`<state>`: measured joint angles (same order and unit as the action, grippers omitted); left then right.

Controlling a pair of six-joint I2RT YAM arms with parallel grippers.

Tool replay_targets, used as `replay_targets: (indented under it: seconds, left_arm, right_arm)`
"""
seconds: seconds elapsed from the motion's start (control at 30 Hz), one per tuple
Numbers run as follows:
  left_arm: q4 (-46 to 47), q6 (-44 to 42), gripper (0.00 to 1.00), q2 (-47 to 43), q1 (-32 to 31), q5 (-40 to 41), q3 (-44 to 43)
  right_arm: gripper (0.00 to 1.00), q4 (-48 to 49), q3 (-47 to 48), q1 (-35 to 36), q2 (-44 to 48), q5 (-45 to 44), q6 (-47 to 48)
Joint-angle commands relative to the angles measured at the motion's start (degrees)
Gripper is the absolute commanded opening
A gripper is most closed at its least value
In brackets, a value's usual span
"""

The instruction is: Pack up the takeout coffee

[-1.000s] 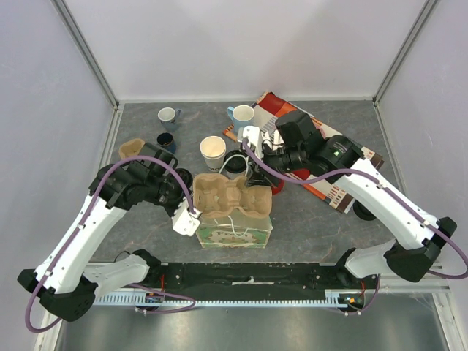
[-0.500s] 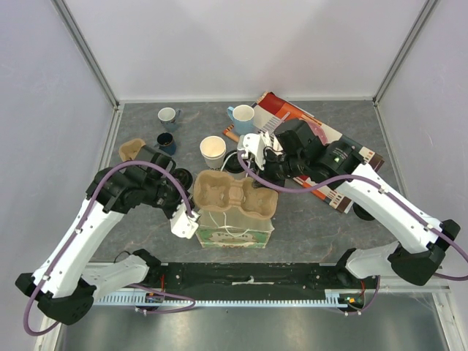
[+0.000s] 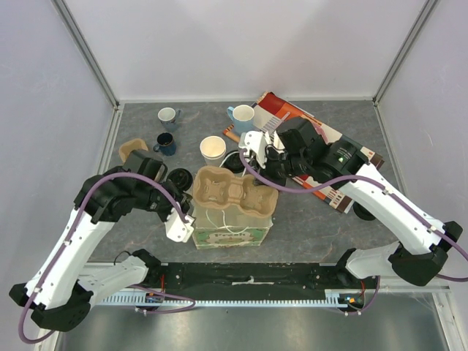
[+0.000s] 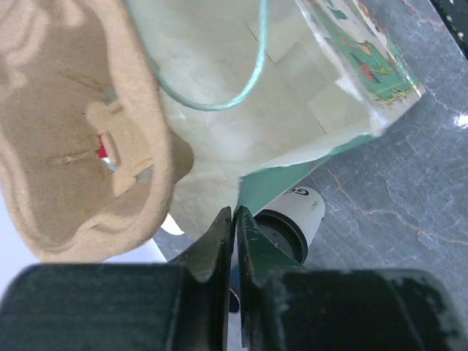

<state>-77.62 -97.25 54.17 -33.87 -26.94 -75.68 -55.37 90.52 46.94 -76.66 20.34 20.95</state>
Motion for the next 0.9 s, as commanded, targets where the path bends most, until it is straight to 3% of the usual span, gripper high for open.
replay_targets:
  seconds: [0.0,0.1,0.2,0.33,0.37,0.47,0.6,0.77,0.87]
  left_arm:
    - [-9.8,7.4,0.23,-0.3,-0.1,-1.4,-7.1]
    - [-9.7,10.2,0.40,-1.3,-0.1,-1.5,-7.0]
    - [-9.2,9.7,0.50,-4.2,-0.1,0.5,-2.3]
    - [-3.8,20.1,0.56,-4.7,-0.1,-5.7,-6.8]
    - [-2.8,24.9,0.57,-4.1,-0.1,-11.8,-10.9]
    - [-2.5,26.9,0.57,-2.1,-0.2,-23.7,-14.1]
    - [1.0,27.0,0.56,-0.9,-1.4,-22.7,-12.1]
    - [-8.6,18.6,0.54,3.0,-3.9,-19.2,-16.9]
    - [-8.3,16.8,0.59,2.3,-5.0,-20.3,-15.1]
  right_arm:
    - [0.00,-0.4,1.4,0.0,0.3,0.8,-1.3]
    - [0.00,1.9,-0.5,0.0,0.5,2.6,-2.2]
    - [0.00,2.7,-0.9,0.2,-0.8,3.7,-2.8]
    - [0.00,2.1,-0.1,0.5,-2.6,2.7,-2.9]
    - [0.00,2.3,-0.1,0.8,-2.8,3.0,-3.0]
    - [0.00,3.0,0.3,1.5,-3.5,3.0,-3.4]
    - [0.00,3.3,0.3,1.9,-3.8,2.9,-3.5]
    - [0.00,3.5,0.2,2.1,-3.6,2.6,-4.1]
    - [0.00,3.8,0.2,2.2,-3.8,2.3,-3.9]
